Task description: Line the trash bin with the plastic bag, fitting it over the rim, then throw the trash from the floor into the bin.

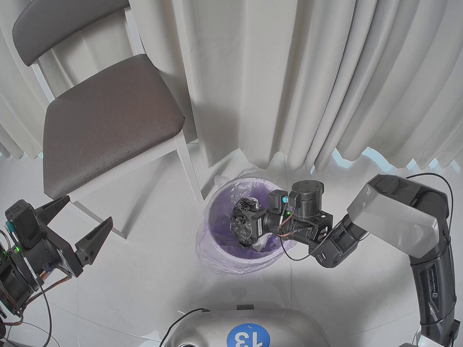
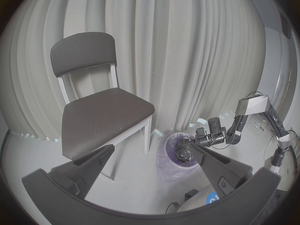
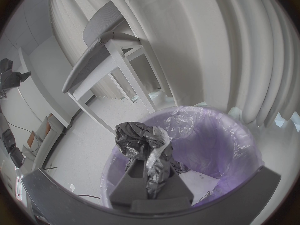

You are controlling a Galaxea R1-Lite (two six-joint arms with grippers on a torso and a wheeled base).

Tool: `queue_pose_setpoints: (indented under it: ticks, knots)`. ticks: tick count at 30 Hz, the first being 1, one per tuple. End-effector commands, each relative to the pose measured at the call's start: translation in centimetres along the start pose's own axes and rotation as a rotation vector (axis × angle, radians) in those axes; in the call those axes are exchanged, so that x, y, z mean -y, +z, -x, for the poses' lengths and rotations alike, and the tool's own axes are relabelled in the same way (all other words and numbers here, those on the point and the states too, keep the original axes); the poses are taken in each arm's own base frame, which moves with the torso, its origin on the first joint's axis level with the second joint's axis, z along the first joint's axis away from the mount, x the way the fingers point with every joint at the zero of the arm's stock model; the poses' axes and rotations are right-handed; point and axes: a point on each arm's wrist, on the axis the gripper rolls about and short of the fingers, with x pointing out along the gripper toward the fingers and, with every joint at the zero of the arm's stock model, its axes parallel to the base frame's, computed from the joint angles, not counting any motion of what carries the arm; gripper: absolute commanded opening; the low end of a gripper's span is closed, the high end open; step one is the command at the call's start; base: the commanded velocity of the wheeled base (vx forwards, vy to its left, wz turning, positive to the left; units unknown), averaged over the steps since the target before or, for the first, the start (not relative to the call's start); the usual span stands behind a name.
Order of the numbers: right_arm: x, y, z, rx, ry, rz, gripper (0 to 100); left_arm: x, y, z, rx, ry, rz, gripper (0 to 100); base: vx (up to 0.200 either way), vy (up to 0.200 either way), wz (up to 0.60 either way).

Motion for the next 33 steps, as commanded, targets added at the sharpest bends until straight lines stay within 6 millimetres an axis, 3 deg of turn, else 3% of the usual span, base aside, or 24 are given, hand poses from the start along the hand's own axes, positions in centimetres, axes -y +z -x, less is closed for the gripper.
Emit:
queue_pose_setpoints:
  ticks: [1, 6, 16, 20, 26, 33]
  knots:
    - [0.5, -1.7, -1.9, -0.01, 0.002, -0.003, 0, 0.0, 0.1, 0.1, 0.01, 0.002, 0.001, 100, 0.0, 0.0, 0.0]
    - [0.5, -0.8, -3.2, 0.048, 0.014, 0.001, 0, -0.1, 0.3, 0.2, 0.023, 0.008, 0.003, 100, 0.0, 0.0, 0.0]
    - [0.4, 0.3, -3.3, 0.088, 0.019, -0.066, 0, -0.4, 0.4, 0.3, 0.021, 0.024, 0.005, 100, 0.0, 0.0, 0.0]
    - [0.7, 0.1, -3.0, 0.079, 0.011, -0.07, 0, -0.3, 0.3, 0.3, 0.019, 0.023, 0.005, 100, 0.0, 0.0, 0.0]
    - [2.8, -1.6, -2.0, 0.024, -0.039, -0.086, 0, -0.4, 0.4, 0.3, 0.02, 0.024, 0.005, 100, 0.0, 0.0, 0.0]
    - [3.7, -2.0, -2.2, 0.023, -0.054, -0.09, 0, -0.4, 0.4, 0.4, 0.021, 0.024, 0.005, 100, 0.0, 0.0, 0.0]
